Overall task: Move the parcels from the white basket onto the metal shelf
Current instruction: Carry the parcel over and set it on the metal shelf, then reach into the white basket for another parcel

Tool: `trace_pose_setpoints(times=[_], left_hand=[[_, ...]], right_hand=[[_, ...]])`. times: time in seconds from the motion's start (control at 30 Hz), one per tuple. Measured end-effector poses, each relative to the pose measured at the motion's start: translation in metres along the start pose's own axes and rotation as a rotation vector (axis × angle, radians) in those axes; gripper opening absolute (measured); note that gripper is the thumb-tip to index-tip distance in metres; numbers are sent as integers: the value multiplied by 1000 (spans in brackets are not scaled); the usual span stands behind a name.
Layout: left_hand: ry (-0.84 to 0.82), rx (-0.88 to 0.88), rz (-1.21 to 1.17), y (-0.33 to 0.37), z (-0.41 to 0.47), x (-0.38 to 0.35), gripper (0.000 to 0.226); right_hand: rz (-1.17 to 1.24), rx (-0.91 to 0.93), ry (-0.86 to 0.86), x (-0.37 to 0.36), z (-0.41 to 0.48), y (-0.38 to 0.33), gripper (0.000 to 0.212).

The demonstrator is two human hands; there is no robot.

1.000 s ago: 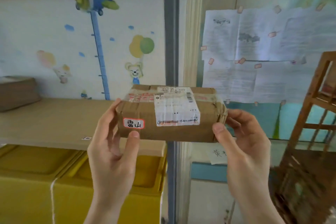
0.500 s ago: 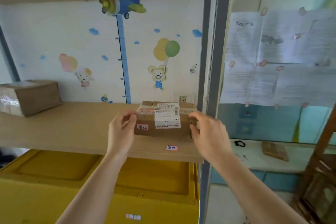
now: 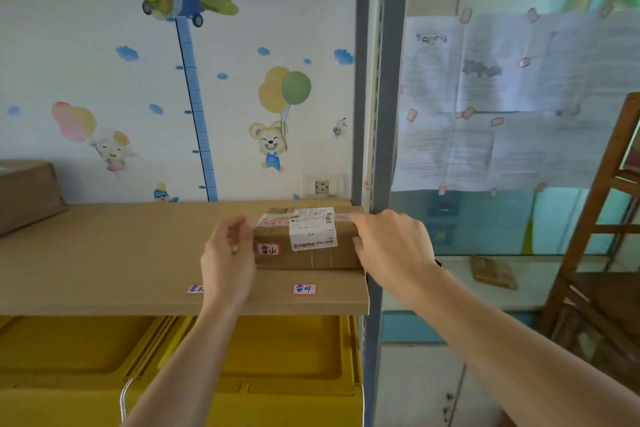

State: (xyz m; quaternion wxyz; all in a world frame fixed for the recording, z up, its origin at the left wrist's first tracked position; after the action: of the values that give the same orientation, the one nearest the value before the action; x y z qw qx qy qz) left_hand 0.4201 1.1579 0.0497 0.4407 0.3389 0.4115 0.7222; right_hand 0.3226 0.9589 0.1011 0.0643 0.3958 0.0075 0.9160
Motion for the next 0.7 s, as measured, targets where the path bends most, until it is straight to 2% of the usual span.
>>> trace_pose_setpoints(times=[0.1, 0.13, 0.2, 0.33, 0.57, 0.7], left_hand=[[36, -419, -44, 28, -31, 3, 34], [-13, -544, -84, 40, -43, -3, 37], [-140, -666, -186, 66, -68, -25, 40], [-357, -749, -377, 120, -124, -94, 45], [-676, -692, -615, 217, -286, -264, 51], [-782, -670, -764, 273, -377, -348, 50]], right_hand=[[329, 36, 264, 13, -15, 27, 30], [445, 34, 359, 18, -23, 40, 32], [634, -19, 447, 30, -41, 73, 41], [778, -161, 423, 62, -83, 160, 63], [615, -278, 483, 145, -182, 354, 74], [533, -345, 517, 190, -235, 456, 75]])
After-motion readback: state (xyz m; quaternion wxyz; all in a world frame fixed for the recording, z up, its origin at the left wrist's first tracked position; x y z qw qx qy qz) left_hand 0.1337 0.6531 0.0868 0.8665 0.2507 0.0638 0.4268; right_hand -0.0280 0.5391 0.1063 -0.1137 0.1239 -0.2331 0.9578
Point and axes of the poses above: each hand's wrist, its own z-axis towards the middle knuckle, its own x-axis out of the back of the hand, y = z × x, the point moved 1 cm from there along z, towards the middle knuckle, and after that the axes turned 9 degrees about y, right-handed, at the moved point
